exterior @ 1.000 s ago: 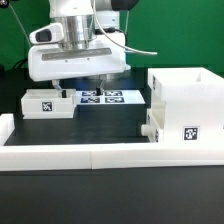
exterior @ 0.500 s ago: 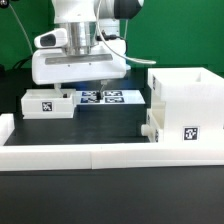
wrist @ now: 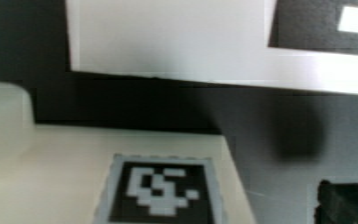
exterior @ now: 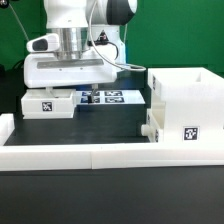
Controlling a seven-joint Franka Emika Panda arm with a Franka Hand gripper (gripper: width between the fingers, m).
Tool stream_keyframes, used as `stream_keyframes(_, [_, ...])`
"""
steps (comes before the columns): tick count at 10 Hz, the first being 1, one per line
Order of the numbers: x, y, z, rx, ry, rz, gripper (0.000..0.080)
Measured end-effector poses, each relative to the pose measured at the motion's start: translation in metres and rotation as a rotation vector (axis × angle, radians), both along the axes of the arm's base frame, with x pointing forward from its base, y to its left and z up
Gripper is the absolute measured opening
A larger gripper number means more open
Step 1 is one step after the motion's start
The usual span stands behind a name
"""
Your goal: Assemble drawer
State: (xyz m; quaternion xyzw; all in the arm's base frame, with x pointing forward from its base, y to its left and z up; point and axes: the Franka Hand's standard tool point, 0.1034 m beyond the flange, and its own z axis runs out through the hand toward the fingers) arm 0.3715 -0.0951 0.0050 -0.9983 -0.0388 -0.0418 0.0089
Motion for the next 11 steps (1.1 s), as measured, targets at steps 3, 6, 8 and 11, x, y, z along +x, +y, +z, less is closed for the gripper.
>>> stream_keyframes(3, [0.0010, 0.0000, 0.0001, -0.002, -0.006, 0.000, 0.0637])
stream_keyframes(6, [0.0010, 0.0000, 0.0001, -0.002, -0.006, 0.000, 0.0132])
stream_keyframes(8, [0.0011, 0.0000, 0.0001, -0.002, -0.006, 0.000, 0.0042])
stream_keyframes(11, [0.0011, 0.0000, 0.0001, -0.002, -0.006, 0.001, 0.0042])
